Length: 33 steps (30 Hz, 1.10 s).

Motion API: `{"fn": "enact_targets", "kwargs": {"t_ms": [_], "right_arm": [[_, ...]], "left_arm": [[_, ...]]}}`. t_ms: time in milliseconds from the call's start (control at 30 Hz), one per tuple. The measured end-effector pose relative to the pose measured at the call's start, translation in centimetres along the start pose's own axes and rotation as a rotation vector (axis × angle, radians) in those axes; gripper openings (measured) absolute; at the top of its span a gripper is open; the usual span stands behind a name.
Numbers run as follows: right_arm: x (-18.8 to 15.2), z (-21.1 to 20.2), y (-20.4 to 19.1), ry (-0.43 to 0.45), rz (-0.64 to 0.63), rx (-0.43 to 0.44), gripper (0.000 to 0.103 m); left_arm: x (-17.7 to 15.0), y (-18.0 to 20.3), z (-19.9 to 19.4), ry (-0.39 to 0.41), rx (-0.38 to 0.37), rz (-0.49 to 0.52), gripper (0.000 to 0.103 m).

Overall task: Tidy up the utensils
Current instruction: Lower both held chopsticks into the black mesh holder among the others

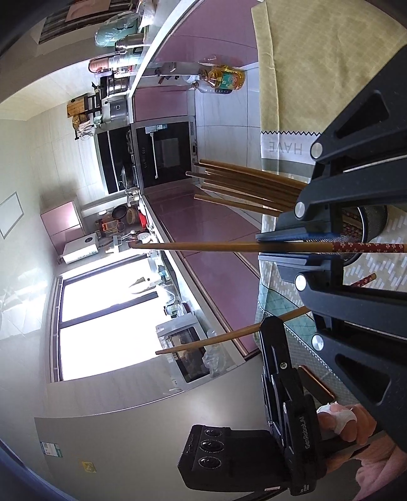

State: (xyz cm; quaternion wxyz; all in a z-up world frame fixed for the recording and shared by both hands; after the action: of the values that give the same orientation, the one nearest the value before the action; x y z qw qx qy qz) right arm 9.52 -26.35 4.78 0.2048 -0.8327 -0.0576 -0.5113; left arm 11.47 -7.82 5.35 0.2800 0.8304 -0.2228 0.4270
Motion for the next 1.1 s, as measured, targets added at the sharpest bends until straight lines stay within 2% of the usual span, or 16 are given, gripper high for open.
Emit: {"fn": "enact_targets", "kwargs": {"t_ms": [1100], "right_arm": [[2.1,1.9,1.8,0.073,0.051,-0.039,0.006]], "left_arm": [[3.9,0.0,1.5,0.061,-0.001,0.009,0.007]]}}
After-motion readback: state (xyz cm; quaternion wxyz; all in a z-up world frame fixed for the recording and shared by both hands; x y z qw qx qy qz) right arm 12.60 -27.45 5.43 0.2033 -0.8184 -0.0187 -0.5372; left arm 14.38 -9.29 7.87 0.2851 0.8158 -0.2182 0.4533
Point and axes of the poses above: each gripper's, at about its wrist camera, not at the fingertips, and z roughly the way its jaws point, y to its right, x to its top, the point moved 2 cm from there along z, roughly the way its jaws point, and after that the axes turned 3 degrees about -x, right-handed, at the moved point
